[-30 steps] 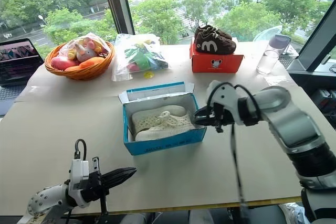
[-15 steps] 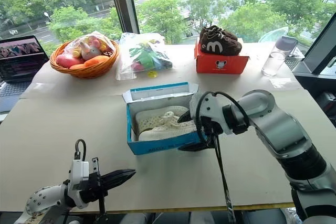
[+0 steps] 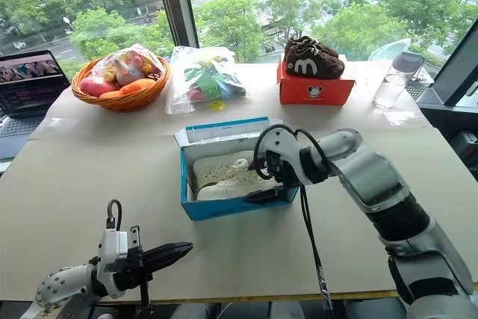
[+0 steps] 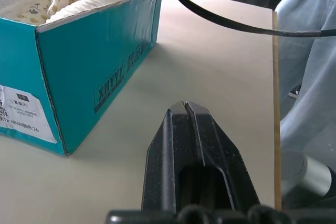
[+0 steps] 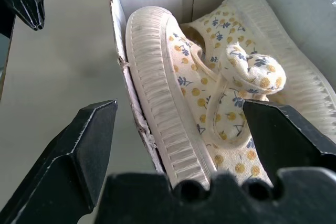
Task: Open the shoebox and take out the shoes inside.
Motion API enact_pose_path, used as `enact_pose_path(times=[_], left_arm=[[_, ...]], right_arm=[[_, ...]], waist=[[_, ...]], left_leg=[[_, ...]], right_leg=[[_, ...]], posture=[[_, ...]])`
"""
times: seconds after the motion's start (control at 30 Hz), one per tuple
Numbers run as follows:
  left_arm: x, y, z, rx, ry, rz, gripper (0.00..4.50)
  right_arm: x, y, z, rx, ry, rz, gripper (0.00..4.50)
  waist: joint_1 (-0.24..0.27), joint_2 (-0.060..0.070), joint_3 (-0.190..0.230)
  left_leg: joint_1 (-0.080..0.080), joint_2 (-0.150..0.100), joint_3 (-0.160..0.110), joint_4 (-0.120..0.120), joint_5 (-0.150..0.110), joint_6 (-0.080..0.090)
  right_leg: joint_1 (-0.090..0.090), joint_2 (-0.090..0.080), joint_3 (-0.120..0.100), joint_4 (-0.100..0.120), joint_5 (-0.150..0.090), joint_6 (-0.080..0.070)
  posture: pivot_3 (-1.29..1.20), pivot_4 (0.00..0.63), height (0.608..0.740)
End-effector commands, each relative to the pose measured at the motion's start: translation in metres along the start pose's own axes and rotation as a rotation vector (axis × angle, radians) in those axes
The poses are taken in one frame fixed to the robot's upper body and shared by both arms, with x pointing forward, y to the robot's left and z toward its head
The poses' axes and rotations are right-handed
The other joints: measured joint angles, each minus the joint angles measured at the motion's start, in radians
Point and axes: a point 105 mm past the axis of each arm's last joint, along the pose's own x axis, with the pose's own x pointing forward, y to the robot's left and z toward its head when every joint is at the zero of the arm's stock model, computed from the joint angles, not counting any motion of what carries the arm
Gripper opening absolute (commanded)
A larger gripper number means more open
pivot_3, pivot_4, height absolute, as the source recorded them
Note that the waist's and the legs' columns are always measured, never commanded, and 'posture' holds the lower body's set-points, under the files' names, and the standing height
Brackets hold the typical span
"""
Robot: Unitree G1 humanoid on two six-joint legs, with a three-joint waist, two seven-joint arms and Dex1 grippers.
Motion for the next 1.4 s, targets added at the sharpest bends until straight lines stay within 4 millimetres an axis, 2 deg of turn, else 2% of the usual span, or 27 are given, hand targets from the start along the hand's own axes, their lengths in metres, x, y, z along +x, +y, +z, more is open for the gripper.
enact_pose_path(times=[0.03, 0.23, 0.37, 0.57, 0.93, 0.97, 1.0, 1.13, 1.33, 1.4], left_arm=[[0.002, -0.004, 0.006, 0.022, -0.018, -0.021, 0.0], [0.005, -0.006, 0.004, 0.02, -0.017, -0.028, 0.0], [0.005, -0.006, 0.003, 0.022, -0.013, -0.031, 0.0], [0.005, -0.006, 0.002, 0.026, -0.009, -0.028, 0.0], [0.004, -0.004, 0.001, 0.029, 0.003, -0.014, 0.0], [0.004, -0.005, 0.001, 0.029, 0.003, -0.014, 0.0], [0.004, -0.005, 0.001, 0.033, 0.0, -0.016, 0.0], [0.005, -0.005, 0.004, 0.039, -0.017, -0.016, 0.0], [0.007, -0.003, 0.011, 0.064, -0.068, 0.003, 0.0], [0.009, -0.001, 0.012, 0.069, -0.086, 0.019, 0.0]], right_arm=[[0.001, -0.007, 0.006, 0.042, -0.005, -0.049, 4.48], [0.007, -0.025, 0.015, 0.228, -0.083, -0.095, 4.48], [0.01, -0.027, 0.017, 0.326, -0.102, -0.076, 4.48], [0.009, -0.026, 0.011, 0.377, -0.091, -0.051, 4.48], [0.028, -0.036, -0.008, 0.409, -0.05, -0.14, 4.48], [0.029, -0.036, -0.01, 0.411, -0.048, -0.143, 3.97], [0.03, -0.037, -0.011, 0.42, -0.051, -0.145, 3.81], [0.033, -0.037, -0.015, 0.439, -0.054, -0.148, 2.29], [0.033, -0.032, -0.012, 0.466, -0.088, -0.113, 0.37], [0.031, -0.03, -0.006, 0.488, -0.135, -0.083, 0.37]], waist=[[0.0, 0.0, 0.0], [-0.006, 0.0, 0.0], [-0.003, 0.0, 0.0], [-0.001, 0.0, 0.0], [-0.012, 0.0, -0.001], [-0.014, 0.0, -0.001], [-0.017, 0.0, -0.001], [-0.021, 0.0, -0.001], [-0.022, 0.0, -0.001], [-0.022, 0.0, -0.001]], left_leg=[[0.0, 0.0, 0.0, 0.0, 0.0, 0.0], [0.001, 0.002, 0.0, 0.0, 0.0, 0.0], [0.001, 0.002, 0.0, 0.0, 0.0, 0.0], [-0.003, 0.002, -0.001, 0.0, 0.0, 0.0], [-0.005, 0.003, 0.0, 0.0, 0.0, 0.0], [-0.005, 0.003, 0.0, 0.0, 0.0, 0.0], [-0.004, 0.003, 0.0, 0.0, 0.0, 0.0], [-0.004, 0.003, 0.0, 0.0, 0.0, 0.0], [-0.004, 0.003, 0.0, 0.0, 0.0, 0.0], [-0.003, 0.003, 0.0, 0.0, 0.0, 0.0]], right_leg=[[0.0, 0.0, 0.0, 0.0, 0.0, 0.0], [0.0, 0.002, 0.001, 0.0, 0.001, -0.001], [0.0, 0.004, 0.001, 0.001, 0.001, -0.002], [-0.006, 0.004, 0.002, 0.002, 0.001, -0.002], [-0.01, 0.006, 0.003, 0.003, 0.002, -0.004], [-0.009, 0.006, 0.003, 0.004, 0.002, -0.004], [-0.009, 0.006, 0.003, 0.004, 0.003, -0.005], [-0.009, 0.006, 0.004, 0.004, 0.003, -0.005], [-0.009, 0.006, 0.004, 0.004, 0.003, -0.005], [-0.009, 0.006, 0.004, 0.004, 0.003, -0.005]], posture=[[0.0, 0.15, 0.74], [0.0, 0.15, 0.74], [0.0, 0.15, 0.74], [0.0, 0.15, 0.74], [0.0, 0.15, 0.74], [0.0, 0.15, 0.74], [0.0, 0.15, 0.74], [0.0, 0.15, 0.74], [0.0, 0.15, 0.74], [0.0, 0.15, 0.74]])
